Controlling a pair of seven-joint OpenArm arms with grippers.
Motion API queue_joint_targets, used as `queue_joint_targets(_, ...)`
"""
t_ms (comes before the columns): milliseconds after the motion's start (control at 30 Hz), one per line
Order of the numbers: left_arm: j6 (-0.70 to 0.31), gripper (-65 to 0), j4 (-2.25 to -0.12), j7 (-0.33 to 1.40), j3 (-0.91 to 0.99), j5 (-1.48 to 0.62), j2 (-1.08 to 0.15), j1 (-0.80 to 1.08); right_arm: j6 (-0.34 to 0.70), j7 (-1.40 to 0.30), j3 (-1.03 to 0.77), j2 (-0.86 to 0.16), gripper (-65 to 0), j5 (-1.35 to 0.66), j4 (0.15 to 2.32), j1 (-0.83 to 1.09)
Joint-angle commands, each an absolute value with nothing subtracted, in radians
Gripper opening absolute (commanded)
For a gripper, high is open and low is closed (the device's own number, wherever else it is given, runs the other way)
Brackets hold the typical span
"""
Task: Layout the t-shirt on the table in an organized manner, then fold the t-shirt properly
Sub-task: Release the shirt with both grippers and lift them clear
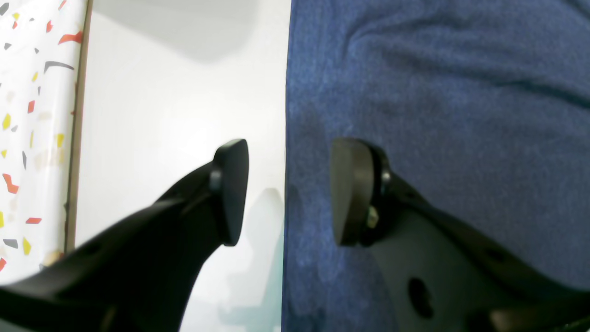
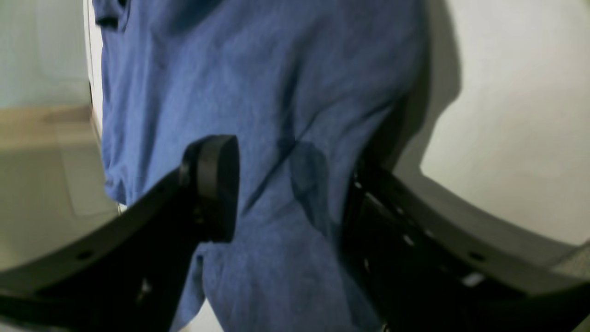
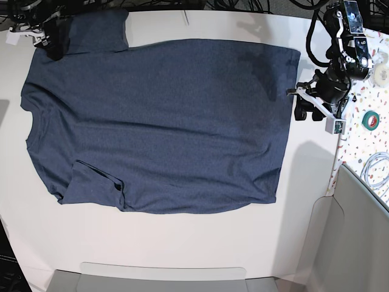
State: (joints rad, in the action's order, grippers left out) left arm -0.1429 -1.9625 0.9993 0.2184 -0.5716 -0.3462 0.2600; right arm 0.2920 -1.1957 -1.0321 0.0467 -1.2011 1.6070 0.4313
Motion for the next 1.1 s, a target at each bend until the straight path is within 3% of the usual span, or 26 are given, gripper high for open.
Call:
queue_joint_targets(0,-0.145,-36.4,-1.980,0.986,0.229,-0.576,-0.358,0.252,0.259,-1.288,-1.026,0.054,-34.3,-1.059,1.595,0.472)
queue_joint_targets(667,-0.145,-36.4,-1.980,0.987,0.229,-0.576,-0.361,0.246,0.259,-1.288,-0.756,-0.004,-34.3,-1.056,1.596,0.565)
queue_joint_targets(1067,-0.145,-36.4,-1.980,0.989,0.229,-0.576,-0.361,0.246,0.259,-1.290,-0.699,-0.056,-34.3,-1.061,1.596,0.644)
